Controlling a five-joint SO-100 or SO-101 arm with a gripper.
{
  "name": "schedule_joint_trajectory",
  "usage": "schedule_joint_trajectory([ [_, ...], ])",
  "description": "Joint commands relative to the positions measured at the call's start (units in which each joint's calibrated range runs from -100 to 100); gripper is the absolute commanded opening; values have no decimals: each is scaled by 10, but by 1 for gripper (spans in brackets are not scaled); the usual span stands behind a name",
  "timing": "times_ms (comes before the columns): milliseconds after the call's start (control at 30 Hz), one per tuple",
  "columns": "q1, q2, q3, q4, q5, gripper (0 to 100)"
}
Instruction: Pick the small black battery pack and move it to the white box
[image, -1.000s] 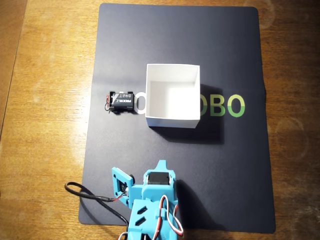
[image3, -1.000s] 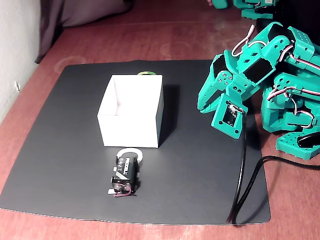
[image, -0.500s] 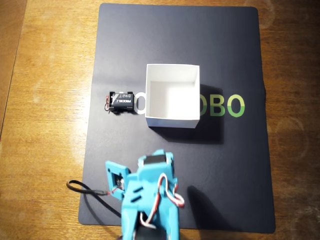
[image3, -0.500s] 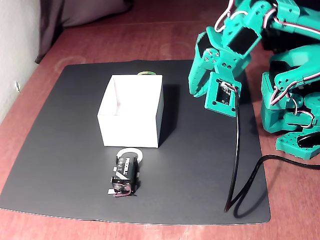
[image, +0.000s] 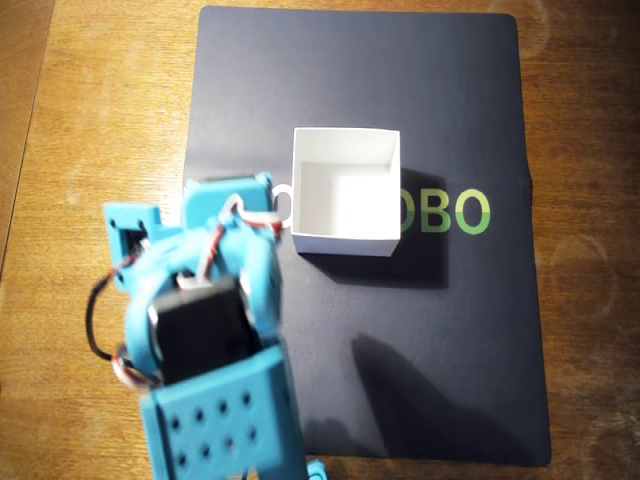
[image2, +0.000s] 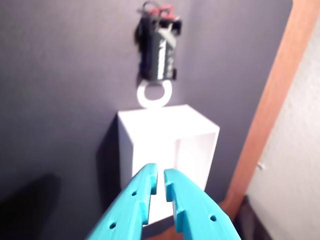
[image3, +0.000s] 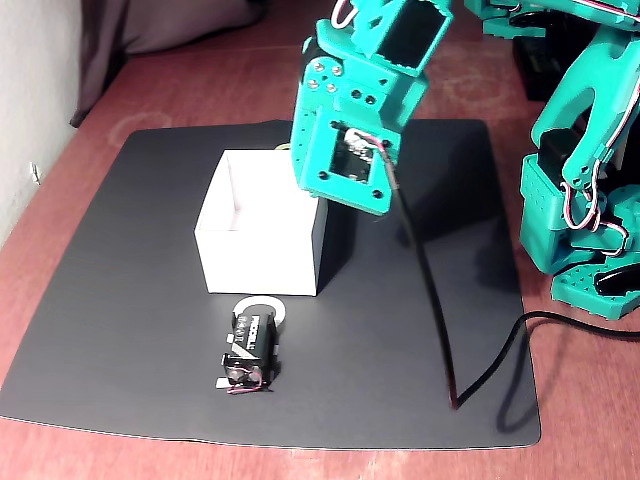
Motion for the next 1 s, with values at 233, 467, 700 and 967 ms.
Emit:
schedule_joint_trajectory([
  [233,-36,160,-158,-14,-84,1],
  [467,-55,223,-157,-24,-86,1],
  [700,-48,270,-157,-84,-82,1],
  [967,-56,298,-146,-97,-86,17],
])
